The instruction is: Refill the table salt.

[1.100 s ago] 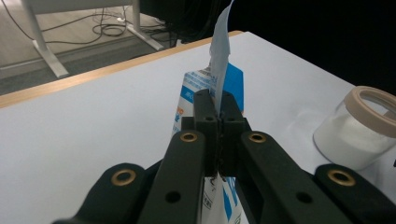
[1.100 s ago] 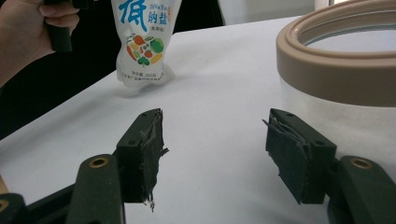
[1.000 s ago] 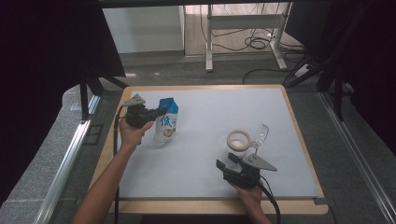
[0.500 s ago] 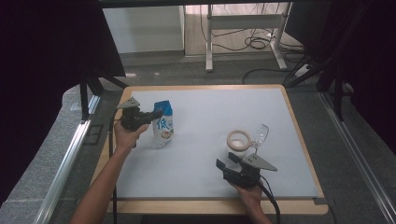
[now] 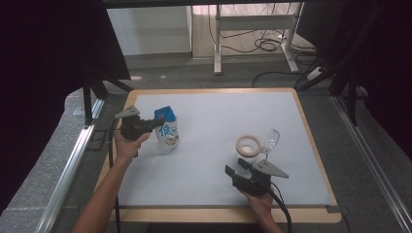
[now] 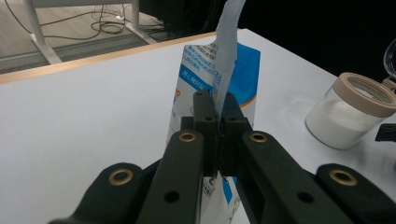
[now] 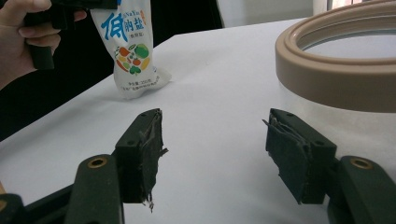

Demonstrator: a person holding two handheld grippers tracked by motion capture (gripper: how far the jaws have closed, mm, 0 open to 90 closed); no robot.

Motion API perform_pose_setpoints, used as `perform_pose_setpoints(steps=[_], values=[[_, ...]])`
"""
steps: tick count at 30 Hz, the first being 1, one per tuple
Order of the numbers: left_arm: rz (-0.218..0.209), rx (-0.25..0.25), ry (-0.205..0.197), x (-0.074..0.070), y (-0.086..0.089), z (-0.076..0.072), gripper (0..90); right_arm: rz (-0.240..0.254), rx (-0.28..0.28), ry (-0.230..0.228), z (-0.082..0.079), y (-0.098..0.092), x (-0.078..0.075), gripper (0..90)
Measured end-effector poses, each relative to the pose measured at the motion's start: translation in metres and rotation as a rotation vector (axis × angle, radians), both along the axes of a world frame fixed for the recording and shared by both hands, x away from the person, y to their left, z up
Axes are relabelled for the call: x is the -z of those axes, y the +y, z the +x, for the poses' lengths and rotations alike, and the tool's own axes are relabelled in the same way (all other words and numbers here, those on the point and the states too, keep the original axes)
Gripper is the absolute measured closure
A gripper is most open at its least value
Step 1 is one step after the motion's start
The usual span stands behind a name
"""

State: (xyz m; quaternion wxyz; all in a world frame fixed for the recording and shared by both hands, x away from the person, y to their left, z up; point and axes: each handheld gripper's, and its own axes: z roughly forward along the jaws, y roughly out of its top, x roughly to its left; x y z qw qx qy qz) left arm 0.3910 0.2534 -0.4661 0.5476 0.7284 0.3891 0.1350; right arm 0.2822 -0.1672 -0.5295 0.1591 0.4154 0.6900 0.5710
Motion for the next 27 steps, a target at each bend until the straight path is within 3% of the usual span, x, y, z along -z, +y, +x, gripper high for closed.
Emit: perform_pose_setpoints(steps=[13, 23, 27], values=[[0.004, -0.007, -0.002, 0.001, -0.004, 0.006, 82.8, 0.005, 0.006, -0.004, 0.000, -0.001, -0.001, 36.6], [-0.023, 0.007, 0.036, 0.008, -0.002, 0.014, 59.5, 0.002, 0.006, -0.007, 0.000, -0.001, -0.001, 36.6], [-0.002, 0.002, 0.040, 0.008, -0.002, 0.013, 50.8, 0.002, 0.006, -0.006, 0.000, -0.001, -0.001, 36.6]])
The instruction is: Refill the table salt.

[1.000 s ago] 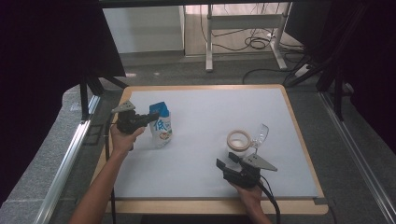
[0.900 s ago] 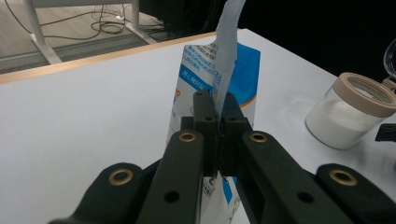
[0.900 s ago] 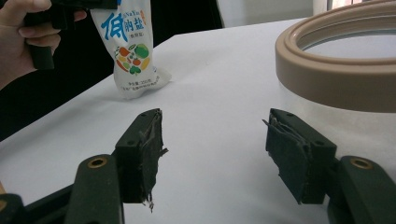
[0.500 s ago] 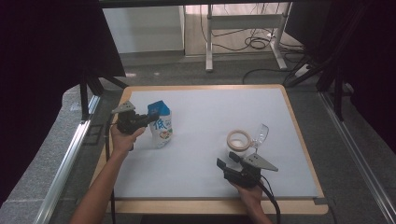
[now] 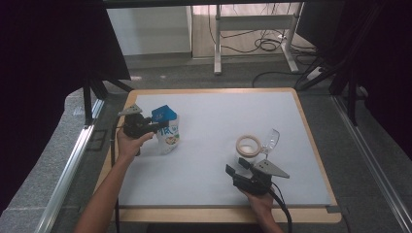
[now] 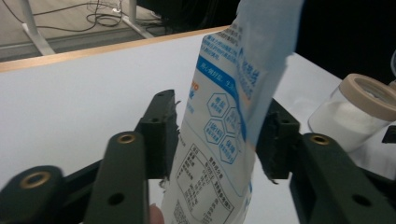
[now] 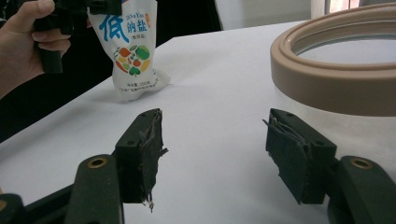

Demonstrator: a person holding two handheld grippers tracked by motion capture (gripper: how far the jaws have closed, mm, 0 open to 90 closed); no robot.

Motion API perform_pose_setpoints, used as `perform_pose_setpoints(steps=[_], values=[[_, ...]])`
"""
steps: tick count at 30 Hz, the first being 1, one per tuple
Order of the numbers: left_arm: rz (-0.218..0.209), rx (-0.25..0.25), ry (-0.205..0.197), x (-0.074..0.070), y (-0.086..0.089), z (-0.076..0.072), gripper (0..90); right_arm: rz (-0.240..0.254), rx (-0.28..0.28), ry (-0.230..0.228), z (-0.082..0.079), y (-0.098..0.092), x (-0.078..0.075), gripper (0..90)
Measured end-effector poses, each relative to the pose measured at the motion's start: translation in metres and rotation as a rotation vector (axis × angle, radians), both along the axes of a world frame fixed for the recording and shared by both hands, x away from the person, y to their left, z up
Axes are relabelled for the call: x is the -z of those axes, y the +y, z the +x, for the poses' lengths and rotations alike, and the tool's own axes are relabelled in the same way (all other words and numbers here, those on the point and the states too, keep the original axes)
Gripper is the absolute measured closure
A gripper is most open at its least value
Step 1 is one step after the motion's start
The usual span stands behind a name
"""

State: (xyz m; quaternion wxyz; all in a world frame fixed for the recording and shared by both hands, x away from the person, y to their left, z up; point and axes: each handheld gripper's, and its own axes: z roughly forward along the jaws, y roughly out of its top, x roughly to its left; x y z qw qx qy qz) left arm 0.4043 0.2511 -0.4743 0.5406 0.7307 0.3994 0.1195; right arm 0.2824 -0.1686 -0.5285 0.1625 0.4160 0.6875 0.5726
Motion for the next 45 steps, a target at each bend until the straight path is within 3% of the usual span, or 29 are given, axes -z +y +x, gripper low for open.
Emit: perform_pose_setpoints(steps=[11, 20, 26, 34, 39, 45], values=[[0.027, 0.035, 0.025, 0.005, -0.005, -0.007, 37.8, -0.002, -0.003, 0.001, 0.000, 0.001, 0.001, 36.6], [0.046, 0.045, 0.040, 0.010, -0.007, -0.014, 36.3, -0.001, -0.004, 0.001, 0.000, 0.001, 0.001, 36.6], [0.058, 0.049, 0.058, 0.020, -0.007, -0.020, 35.9, 0.001, -0.003, 0.002, 0.000, 0.001, 0.000, 36.6], [0.048, 0.044, 0.070, 0.032, -0.002, -0.027, 35.8, -0.008, -0.007, -0.010, -0.001, 0.002, -0.002, 36.7], [0.062, 0.038, 0.078, 0.039, -0.003, -0.031, 35.4, -0.019, -0.011, -0.051, -0.007, 0.001, -0.011, 38.1], [0.065, 0.032, 0.077, 0.045, -0.003, -0.034, 34.8, -0.046, -0.002, -0.125, -0.020, -0.011, -0.028, 46.4]])
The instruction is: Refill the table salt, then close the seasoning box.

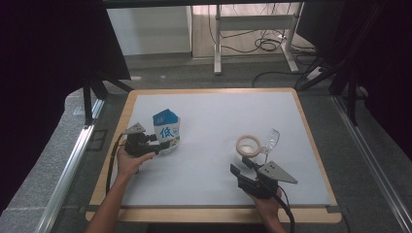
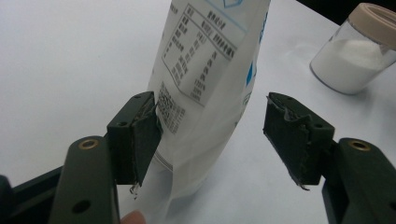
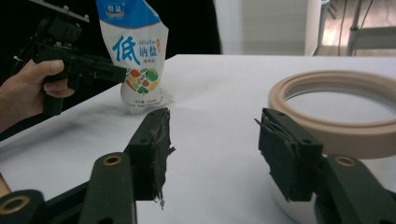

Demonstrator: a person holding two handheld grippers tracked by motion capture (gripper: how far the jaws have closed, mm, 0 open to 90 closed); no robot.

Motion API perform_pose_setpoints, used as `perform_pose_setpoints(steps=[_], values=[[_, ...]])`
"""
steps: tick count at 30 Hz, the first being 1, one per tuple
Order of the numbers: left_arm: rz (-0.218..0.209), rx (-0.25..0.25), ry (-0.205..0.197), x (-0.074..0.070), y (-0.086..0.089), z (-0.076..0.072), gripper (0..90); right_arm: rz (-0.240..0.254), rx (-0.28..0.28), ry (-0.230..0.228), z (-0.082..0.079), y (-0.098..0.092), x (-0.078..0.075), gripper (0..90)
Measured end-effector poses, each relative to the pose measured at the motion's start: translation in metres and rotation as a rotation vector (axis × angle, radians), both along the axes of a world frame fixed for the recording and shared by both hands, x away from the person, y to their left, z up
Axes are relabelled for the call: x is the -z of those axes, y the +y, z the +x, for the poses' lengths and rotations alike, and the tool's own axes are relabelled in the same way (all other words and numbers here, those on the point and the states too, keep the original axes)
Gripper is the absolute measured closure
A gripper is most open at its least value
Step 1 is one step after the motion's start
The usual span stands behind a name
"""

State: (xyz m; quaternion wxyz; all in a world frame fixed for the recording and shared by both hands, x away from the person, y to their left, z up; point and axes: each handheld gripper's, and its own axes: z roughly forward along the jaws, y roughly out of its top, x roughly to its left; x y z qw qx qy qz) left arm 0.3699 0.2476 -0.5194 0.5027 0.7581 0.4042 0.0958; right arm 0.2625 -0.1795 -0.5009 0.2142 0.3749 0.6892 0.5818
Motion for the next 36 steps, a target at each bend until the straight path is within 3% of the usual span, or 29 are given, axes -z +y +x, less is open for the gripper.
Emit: perform_pose_setpoints(steps=[5, 11, 17, 21, 27, 32, 36], values=[[-0.004, -0.006, 0.009, 0.004, 0.001, -0.001, 34.4, -0.001, 0.013, -0.011, -0.004, -0.018, -0.008, 57.2], [0.011, -0.011, 0.007, 0.005, 0.000, -0.006, 33.2, 0.048, 0.066, -0.024, -0.003, -0.047, -0.016, 70.1], [-0.003, -0.014, 0.018, 0.012, 0.003, -0.011, 33.3, 0.041, 0.113, -0.045, 0.000, -0.068, -0.022, 86.4], [0.010, -0.012, 0.023, 0.014, 0.003, -0.014, 33.3, 0.073, 0.110, -0.052, 0.000, -0.072, -0.025, 88.4], [0.013, -0.007, 0.027, 0.017, 0.003, -0.016, 33.2, 0.061, 0.100, -0.056, -0.004, -0.073, -0.027, 89.3], [0.010, 0.001, 0.032, 0.019, 0.004, -0.018, 33.3, 0.068, 0.136, -0.068, -0.009, -0.083, -0.028, 89.5], [0.014, 0.003, 0.031, 0.020, 0.003, -0.020, 33.3, 0.058, 0.175, -0.072, -0.005, -0.093, -0.027, 89.5]])
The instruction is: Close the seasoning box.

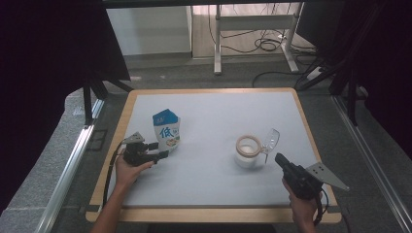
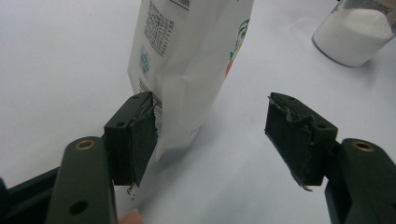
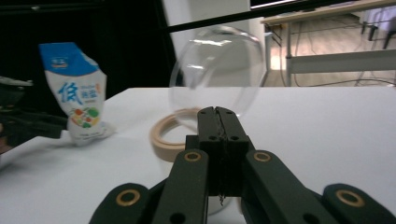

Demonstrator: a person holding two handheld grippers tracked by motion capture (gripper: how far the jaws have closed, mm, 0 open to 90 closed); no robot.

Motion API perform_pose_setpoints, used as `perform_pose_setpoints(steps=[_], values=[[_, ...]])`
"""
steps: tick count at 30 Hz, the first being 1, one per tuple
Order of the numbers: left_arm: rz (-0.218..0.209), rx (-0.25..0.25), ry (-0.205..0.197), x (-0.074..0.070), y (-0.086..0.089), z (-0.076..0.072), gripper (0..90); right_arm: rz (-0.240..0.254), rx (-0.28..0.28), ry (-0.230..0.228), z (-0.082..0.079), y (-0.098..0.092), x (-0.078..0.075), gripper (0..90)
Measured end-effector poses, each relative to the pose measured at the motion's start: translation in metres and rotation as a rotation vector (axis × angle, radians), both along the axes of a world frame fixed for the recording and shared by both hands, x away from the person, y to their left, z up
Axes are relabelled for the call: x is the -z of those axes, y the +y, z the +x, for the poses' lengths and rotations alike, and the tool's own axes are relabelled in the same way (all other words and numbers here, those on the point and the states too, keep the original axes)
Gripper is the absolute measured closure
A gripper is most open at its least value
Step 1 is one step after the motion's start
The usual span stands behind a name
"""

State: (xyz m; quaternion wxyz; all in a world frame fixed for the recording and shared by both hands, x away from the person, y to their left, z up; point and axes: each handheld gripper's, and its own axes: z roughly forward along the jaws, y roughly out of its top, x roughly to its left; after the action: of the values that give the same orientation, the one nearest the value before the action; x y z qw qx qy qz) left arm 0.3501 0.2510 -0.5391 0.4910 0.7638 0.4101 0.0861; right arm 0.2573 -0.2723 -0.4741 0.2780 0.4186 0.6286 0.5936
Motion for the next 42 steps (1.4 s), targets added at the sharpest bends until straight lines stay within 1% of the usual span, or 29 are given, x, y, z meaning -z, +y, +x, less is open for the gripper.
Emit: perform_pose_setpoints(steps=[2, 5, 6, 9, 12, 14, 18, 20, 24, 35, 42], values=[[0.001, -0.002, 0.001, 0.001, 0.000, -0.001, 33.3, -0.002, 0.015, 0.007, 0.005, -0.004, 0.002, 89.5], [0.008, -0.001, 0.002, 0.001, -0.001, -0.003, 33.3, 0.000, 0.037, 0.002, 0.012, -0.008, 0.002, 89.5], [0.013, -0.002, 0.002, 0.001, -0.001, -0.004, 33.1, 0.008, 0.042, 0.001, 0.016, -0.010, 0.001, 89.4], [0.024, -0.003, 0.001, 0.002, -0.001, -0.007, 33.0, 0.011, 0.039, -0.010, 0.025, -0.010, -0.005, 89.4], [0.019, -0.006, 0.005, 0.003, 0.000, -0.010, 32.2, 0.015, 0.036, -0.014, 0.034, -0.008, -0.010, 89.4], [0.029, -0.009, 0.004, 0.004, 0.000, -0.012, 31.9, 0.013, 0.033, -0.018, 0.038, -0.005, -0.011, 89.4], [0.031, -0.008, 0.000, 0.003, -0.001, -0.015, 31.2, 0.001, 0.020, -0.017, 0.041, 0.000, -0.011, 89.4], [0.026, -0.007, 0.004, 0.004, -0.001, -0.017, 30.8, -0.004, 0.015, -0.016, 0.042, 0.002, -0.011, 89.4], [0.044, -0.001, 0.000, 0.005, -0.002, -0.020, 30.0, -0.004, 0.004, -0.016, 0.043, 0.004, -0.011, 89.4], [0.036, 0.001, 0.002, 0.005, -0.001, -0.022, 29.9, -0.009, -0.016, -0.014, 0.046, 0.011, -0.012, 89.4], [0.034, 0.002, 0.002, 0.005, -0.001, -0.023, 29.9, -0.022, -0.041, -0.008, 0.048, 0.018, -0.011, 89.4]])
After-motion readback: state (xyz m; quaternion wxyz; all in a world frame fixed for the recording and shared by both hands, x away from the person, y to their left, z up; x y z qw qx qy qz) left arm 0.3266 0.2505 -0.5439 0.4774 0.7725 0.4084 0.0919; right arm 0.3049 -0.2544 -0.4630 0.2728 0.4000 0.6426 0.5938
